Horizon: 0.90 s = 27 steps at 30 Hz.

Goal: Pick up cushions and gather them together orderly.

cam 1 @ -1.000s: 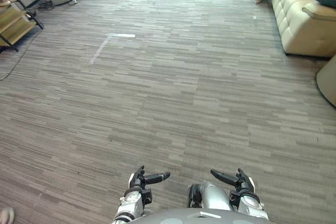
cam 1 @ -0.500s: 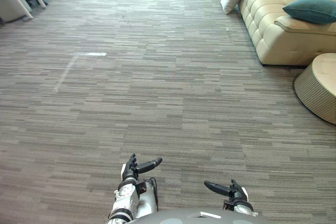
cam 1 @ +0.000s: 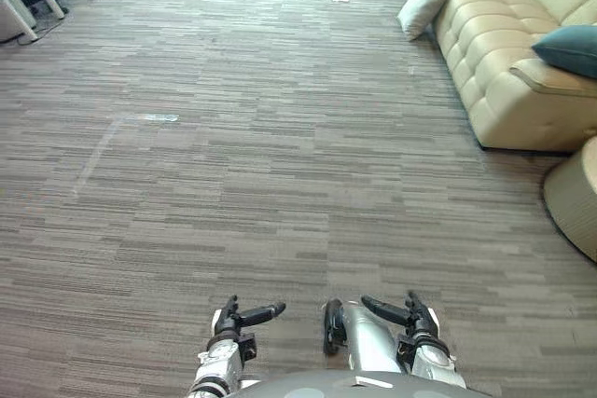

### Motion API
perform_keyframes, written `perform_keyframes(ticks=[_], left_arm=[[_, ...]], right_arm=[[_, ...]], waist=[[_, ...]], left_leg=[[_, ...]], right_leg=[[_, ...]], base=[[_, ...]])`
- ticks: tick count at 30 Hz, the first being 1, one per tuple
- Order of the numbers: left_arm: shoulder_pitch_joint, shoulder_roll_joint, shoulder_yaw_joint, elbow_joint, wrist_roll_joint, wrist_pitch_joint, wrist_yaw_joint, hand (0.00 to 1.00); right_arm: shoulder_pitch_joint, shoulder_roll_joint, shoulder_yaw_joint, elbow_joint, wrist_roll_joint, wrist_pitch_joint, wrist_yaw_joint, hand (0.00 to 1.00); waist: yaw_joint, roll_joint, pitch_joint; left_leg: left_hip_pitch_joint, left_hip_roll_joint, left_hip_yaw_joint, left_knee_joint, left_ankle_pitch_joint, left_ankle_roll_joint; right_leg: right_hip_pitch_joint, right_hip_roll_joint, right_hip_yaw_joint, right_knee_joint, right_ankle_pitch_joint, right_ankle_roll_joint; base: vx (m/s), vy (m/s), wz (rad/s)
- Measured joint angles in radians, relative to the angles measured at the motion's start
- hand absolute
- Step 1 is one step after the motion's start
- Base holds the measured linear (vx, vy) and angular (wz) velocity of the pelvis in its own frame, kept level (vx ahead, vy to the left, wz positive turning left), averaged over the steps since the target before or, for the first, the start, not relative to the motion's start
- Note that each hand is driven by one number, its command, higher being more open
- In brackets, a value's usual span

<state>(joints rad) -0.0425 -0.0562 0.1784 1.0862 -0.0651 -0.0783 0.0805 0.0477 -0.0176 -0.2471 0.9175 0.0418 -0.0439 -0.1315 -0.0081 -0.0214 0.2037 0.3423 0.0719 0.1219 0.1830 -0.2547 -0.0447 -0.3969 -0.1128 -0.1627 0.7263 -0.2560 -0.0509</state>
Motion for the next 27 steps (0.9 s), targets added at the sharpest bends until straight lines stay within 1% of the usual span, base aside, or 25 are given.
perform_keyframes(ticks=[1, 2, 3, 4, 5, 6, 8, 9, 10, 11, 12, 14, 15, 16, 17, 18, 19, 20, 21, 22, 23, 24, 25, 26, 27], left_arm=[[0.001, 0.000, -0.007, 0.008, 0.004, 0.001, -0.004, 1.00], [0.001, 0.000, -0.006, 0.007, 0.011, 0.001, -0.001, 1.00], [0.002, 0.000, -0.005, 0.004, 0.017, 0.002, -0.003, 1.00], [0.002, 0.000, -0.003, -0.010, 0.023, 0.002, -0.005, 1.00], [0.006, 0.000, 0.011, -0.036, 0.031, 0.002, -0.002, 1.00], [0.008, 0.001, 0.030, -0.054, 0.033, 0.000, -0.001, 1.00], [0.013, 0.004, 0.037, -0.083, 0.033, -0.007, -0.001, 1.00], [0.023, 0.002, 0.038, -0.109, 0.033, -0.024, -0.002, 1.00], [0.024, -0.002, 0.040, -0.125, 0.032, -0.033, -0.002, 1.00], [0.023, -0.004, 0.041, -0.130, 0.031, -0.036, -0.002, 1.00], [0.021, -0.004, 0.045, -0.135, 0.029, -0.049, -0.006, 1.00], [0.019, -0.004, 0.045, -0.141, 0.026, -0.052, -0.006, 1.00], [0.018, -0.004, 0.048, -0.145, 0.025, -0.053, -0.005, 1.00], [0.019, 0.002, 0.048, -0.146, 0.023, -0.054, -0.004, 1.00], [0.018, 0.014, 0.048, -0.142, 0.017, -0.049, -0.002, 1.00], [0.014, 0.032, 0.048, -0.139, 0.017, -0.042, 0.001, 1.00], [0.014, 0.041, 0.048, -0.141, 0.017, -0.042, 0.000, 1.00], [0.013, 0.049, 0.049, -0.140, 0.017, -0.040, 0.000, 1.00], [0.008, 0.049, 0.055, -0.136, 0.017, -0.037, 0.001, 1.00], [-0.010, 0.049, 0.079, -0.108, 0.015, -0.024, 0.004, 1.00], [-0.014, 0.059, 0.087, -0.074, 0.004, -0.014, 0.015, 1.00], [-0.011, 0.061, 0.086, -0.063, -0.006, -0.010, 0.024, 1.00], [-0.012, 0.063, 0.082, -0.053, -0.014, -0.003, 0.035, 1.00], [-0.008, 0.062, 0.081, -0.050, -0.014, -0.001, 0.039, 1.00], [-0.001, 0.061, 0.079, -0.046, -0.014, 0.000, 0.042, 1.00]], right_arm=[[-0.001, -0.001, -0.004, -0.004, 0.000, 0.004, 0.000, 1.00], [0.005, 0.000, -0.003, -0.002, -0.001, 0.009, 0.000, 1.00], [0.007, 0.000, -0.004, -0.002, -0.001, 0.013, 0.000, 1.00], [0.010, -0.001, -0.003, 0.001, -0.002, 0.020, 0.000, 1.00], [0.011, 0.003, -0.001, 0.013, -0.001, 0.025, 0.000, 1.00], [0.009, 0.001, 0.008, 0.027, 0.000, 0.029, 0.000, 1.00], [0.014, 0.007, 0.014, 0.041, 0.003, 0.032, -0.003, 1.00], [0.017, 0.006, 0.030, 0.045, 0.004, 0.034, -0.004, 1.00], [0.014, 0.004, 0.032, 0.050, 0.003, 0.034, -0.003, 1.00], [0.012, 0.004, 0.032, 0.050, 0.004, 0.036, -0.004, 1.00], [0.008, 0.007, 0.032, 0.050, 0.004, 0.038, -0.006, 1.00], [0.008, 0.012, 0.034, 0.051, 0.004, 0.037, -0.009, 1.00], [0.011, 0.013, 0.045, 0.049, 0.003, 0.037, -0.012, 1.00], [0.015, 0.012, 0.052, 0.054, 0.003, 0.038, -0.013, 1.00], [0.020, 0.023, 0.053, 0.063, 0.003, 0.042, -0.020, 1.00], [0.041, 0.048, 0.053, 0.063, 0.002, 0.039, -0.023, 1.00], [0.047, 0.056, 0.047, 0.059, 0.010, 0.040, -0.023, 1.00], [0.048, 0.062, 0.042, 0.061, 0.008, 0.043, -0.024, 1.00], [0.048, 0.063, 0.043, 0.062, 0.007, 0.043, -0.024, 1.00], [0.046, 0.067, 0.044, 0.062, 0.008, 0.043, -0.021, 1.00], [0.042, 0.065, 0.046, 0.056, -0.002, 0.042, -0.005, 1.00], [0.042, 0.057, 0.046, 0.053, -0.003, 0.032, 0.003, 1.00], [0.041, 0.039, 0.046, 0.039, -0.004, 0.020, 0.004, 1.00], [0.041, 0.033, 0.046, 0.030, -0.003, 0.019, 0.004, 1.00], [0.042, 0.028, 0.044, 0.009, -0.003, 0.018, 0.002, 1.00]], waist=[[-0.013, 0.022, -0.004], [-0.020, 0.028, -0.006], [-0.021, 0.035, -0.005], [-0.019, 0.047, -0.003], [-0.015, 0.055, -0.003], [-0.007, 0.047, 0.003], [0.001, 0.034, 0.000], [0.007, 0.029, 0.000], [0.017, 0.030, 0.002], [0.023, 0.031, 0.003], [0.036, 0.029, 0.004], [0.050, 0.026, 0.005], [0.058, 0.024, 0.005], [0.059, 0.018, 0.004], [0.056, 0.002, -0.012], [0.052, -0.049, -0.032], [0.051, -0.061, -0.038], [0.051, -0.077, -0.045], [0.051, -0.084, -0.043], [0.051, -0.095, -0.036], [0.050, -0.096, -0.032], [0.047, -0.082, -0.025], [0.048, -0.074, -0.018], [0.048, -0.066, -0.013], [0.046, -0.046, -0.008]], left_leg=[[-0.034, 0.036, -0.039, 0.143, 0.019, -0.036], [-0.109, 0.059, -0.093, 0.319, 0.060, -0.108], [-0.157, 0.071, -0.121, 0.432, 0.106, -0.178], [-0.258, 0.086, -0.149, 0.655, 0.146, -0.218], [-0.373, 0.098, -0.145, 0.884, 0.146, -0.214], [-0.448, 0.100, -0.111, 0.976, 0.132, -0.190], [-0.528, 0.105, -0.052, 0.957, 0.092, -0.116], [-0.583, 0.114, -0.013, 0.880, 0.061, -0.064], [-0.613, 0.115, 0.011, 0.782, 0.039, -0.030], [-0.634, 0.109, 0.011, 0.713, 0.031, -0.021], [-0.668, 0.097, -0.007, 0.542, 0.032, -0.022], [-0.679, 0.087, -0.043, 0.372, 0.048, -0.032], [-0.683, 0.078, -0.100, 0.245, 0.062, -0.014], [-0.682, 0.070, -0.118, 0.264, 0.144, -0.017], [-0.683, 0.050, -0.108, 0.305, 0.171, -0.030], [-0.689, 0.021, -0.095, 0.348, 0.138, -0.031], [-0.690, 0.009, -0.084, 0.362, 0.125, -0.031], [-0.690, -0.014, -0.070, 0.392, 0.092, -0.020], [-0.677, -0.030, -0.055, 0.403, 0.076, -0.006], [-0.628, -0.054, -0.021, 0.391, 0.062, 0.014], [-0.542, -0.073, 0.003, 0.337, 0.046, 0.041], [-0.485, -0.079, 0.004, 0.296, 0.034, 0.057], [-0.392, -0.081, 0.004, 0.238, 0.017, 0.069], [-0.350, -0.080, 0.004, 0.210, 0.016, 0.070], [-0.295, -0.072, 0.004, 0.164, 0.015, 0.071]], right_leg=[[0.056, 0.012, -0.033, 0.002, -0.057, -0.022], [0.111, 0.022, -0.058, -0.029, -0.076, -0.025], [0.144, 0.033, -0.072, -0.056, -0.080, -0.029], [0.207, 0.057, -0.088, -0.111, -0.081, -0.032], [0.295, 0.088, -0.090, -0.181, -0.082, -0.037], [0.375, 0.100, -0.089, -0.242, -0.081, -0.040], [0.463, 0.102, -0.082, -0.318, -0.078, -0.038], [0.516, 0.104, -0.064, -0.367, -0.074, -0.030], [0.553, 0.103, -0.039, -0.399, -0.072, -0.026], [0.578, 0.103, -0.020, -0.418, -0.071, -0.024], [0.614, 0.101, 0.031, -0.452, -0.071, -0.022], [0.640, 0.096, 0.082, -0.470, -0.081, -0.007], [0.668, 0.093, 0.145, -0.473, -0.136, 0.023], [0.684, 0.084, 0.181, -0.455, -0.173, 0.031], [0.694, 0.065, 0.236, -0.436, -0.185, 0.037], [0.680, 0.032, 0.297, -0.396, -0.172, 0.030], [0.671, 0.015, 0.307, -0.378, -0.165, 0.039], [0.654, -0.007, 0.324, -0.325, -0.143, 0.060], [0.638, -0.016, 0.330, -0.267, -0.120, 0.075], [0.589, -0.032, 0.332, -0.103, -0.045, 0.101], [0.484, -0.038, 0.324, 0.139, 0.177, 0.120], [0.428, -0.043, 0.310, 0.249, 0.327, 0.146], [0.313, -0.048, 0.276, 0.437, 0.230, 0.114], [0.263, -0.048, 0.254, 0.482, 0.174, 0.098], [0.189, -0.043, 0.216, 0.498, 0.113, 0.088]], base=[[0.55, -0.232, 0.42], [0.65, -0.275, 0.46], [0.48, -0.187, 0.40], [0.45, -0.124, 0.15], [0.51, -0.088, 0.00], [0.50, -0.045, -0.14], [0.36, -0.022, -0.19], [0.32, 0.000, -0.43], [0.33, 0.023, -0.53], [0.55, 0.111, -0.84], [0.60, 0.186, -0.86], [0.53, 0.213, -1.08], [0.57, 0.314, -1.22], [0.70, 0.362, -1.28], [0.76, 0.362, -0.80], [0.66, 0.282, -0.45], [0.91, 0.383, -0.04], [0.51, 0.212, 0.15], [0.60, 0.235, 0.18], [0.46, 0.169, 0.15], [0.58, 0.200, 0.13], [0.64, 0.161, 0.07], [0.51, 0.088, 0.02], [0.61, 0.062, -0.08], [0.40, 0.007, -0.13]])
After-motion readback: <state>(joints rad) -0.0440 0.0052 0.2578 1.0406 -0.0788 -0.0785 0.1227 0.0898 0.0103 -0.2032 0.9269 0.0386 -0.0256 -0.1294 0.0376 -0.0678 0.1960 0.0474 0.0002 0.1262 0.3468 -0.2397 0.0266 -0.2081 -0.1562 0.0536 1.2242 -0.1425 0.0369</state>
